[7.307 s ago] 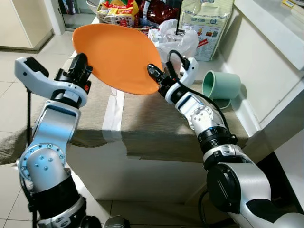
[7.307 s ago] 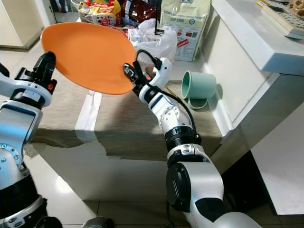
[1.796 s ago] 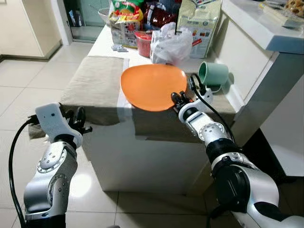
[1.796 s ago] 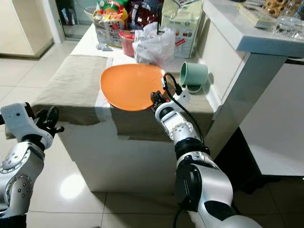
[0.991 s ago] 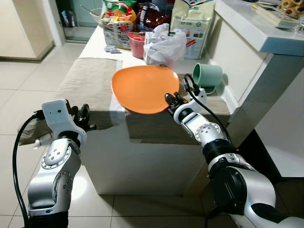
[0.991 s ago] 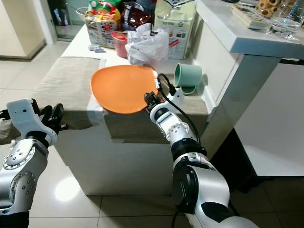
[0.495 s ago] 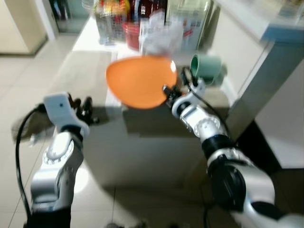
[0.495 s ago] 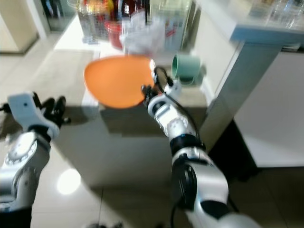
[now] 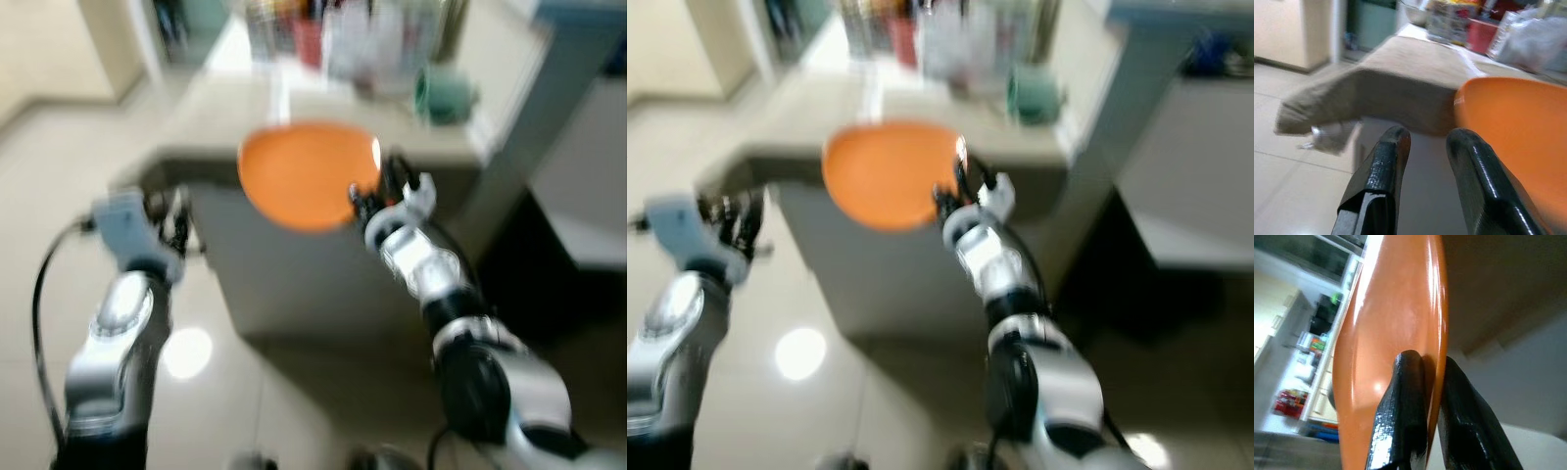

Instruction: Setting the table

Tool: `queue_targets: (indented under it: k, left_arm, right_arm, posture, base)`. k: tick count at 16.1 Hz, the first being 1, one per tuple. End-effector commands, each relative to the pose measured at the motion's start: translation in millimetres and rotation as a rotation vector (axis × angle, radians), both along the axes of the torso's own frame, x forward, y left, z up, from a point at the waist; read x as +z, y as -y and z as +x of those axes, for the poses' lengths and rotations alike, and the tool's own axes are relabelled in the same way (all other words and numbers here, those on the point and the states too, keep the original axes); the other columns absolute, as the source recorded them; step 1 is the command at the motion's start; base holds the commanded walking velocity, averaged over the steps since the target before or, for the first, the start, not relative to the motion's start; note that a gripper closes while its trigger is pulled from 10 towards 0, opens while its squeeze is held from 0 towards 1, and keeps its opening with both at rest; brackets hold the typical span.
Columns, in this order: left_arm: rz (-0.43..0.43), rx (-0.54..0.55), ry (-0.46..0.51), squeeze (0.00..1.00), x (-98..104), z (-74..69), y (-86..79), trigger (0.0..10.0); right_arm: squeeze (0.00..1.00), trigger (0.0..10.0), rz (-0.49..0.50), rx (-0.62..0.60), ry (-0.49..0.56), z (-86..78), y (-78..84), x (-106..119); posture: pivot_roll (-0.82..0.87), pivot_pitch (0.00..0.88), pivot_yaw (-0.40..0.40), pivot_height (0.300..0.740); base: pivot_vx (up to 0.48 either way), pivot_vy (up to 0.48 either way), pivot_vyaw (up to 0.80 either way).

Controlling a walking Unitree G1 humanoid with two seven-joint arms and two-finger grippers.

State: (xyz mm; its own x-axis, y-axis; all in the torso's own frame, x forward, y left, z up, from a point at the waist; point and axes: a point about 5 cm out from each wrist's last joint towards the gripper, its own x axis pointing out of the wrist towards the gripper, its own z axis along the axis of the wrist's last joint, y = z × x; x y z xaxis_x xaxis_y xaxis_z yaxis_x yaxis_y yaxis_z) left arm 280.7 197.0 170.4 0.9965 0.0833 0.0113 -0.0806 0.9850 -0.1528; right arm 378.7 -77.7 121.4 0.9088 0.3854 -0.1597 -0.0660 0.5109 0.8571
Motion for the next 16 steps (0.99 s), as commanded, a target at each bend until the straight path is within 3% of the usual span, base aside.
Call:
queue_targets:
  k: [1,12,14,16]
  left_arm:
    - [0.013,0.001,-0.007,0.0,-2,-2.3,-2.0,10.0]
    - [0.03,-0.027,-0.004,0.0,-3,-6.4,4.8,10.0]
    - [0.035,-0.024,-0.001,0.0,-3,-6.2,4.0,10.0]
    - [0.042,-0.023,0.001,0.0,-2,-6.0,3.4,10.0]
  right_arm:
    - [0.0,10.0,-0.108,0.056,-0.196,-19.5,-3.1,-41]
    - [0.0,10.0,-0.151,0.105,-0.133,-18.1,-5.7,-36]
    - [0.0,10.0,-0.227,0.091,-0.071,-13.9,-3.7,-28]
    - [0.0,10.0,-0.273,0.09,0.033,-5.1,-2.9,-8]
  posture:
    - [0.04,0.058,-0.025,0.74]
    - [0.03,0.062,-0.023,0.74]
    - [0.03,0.056,-0.024,0.74]
    - [0.03,0.05,-0.024,0.74]
  base:
    - [0.0,0.0,0.0]
    - [0.0,0.0,0.0]
    - [0.0,0.0,0.0]
    - [0.0,0.0,0.0]
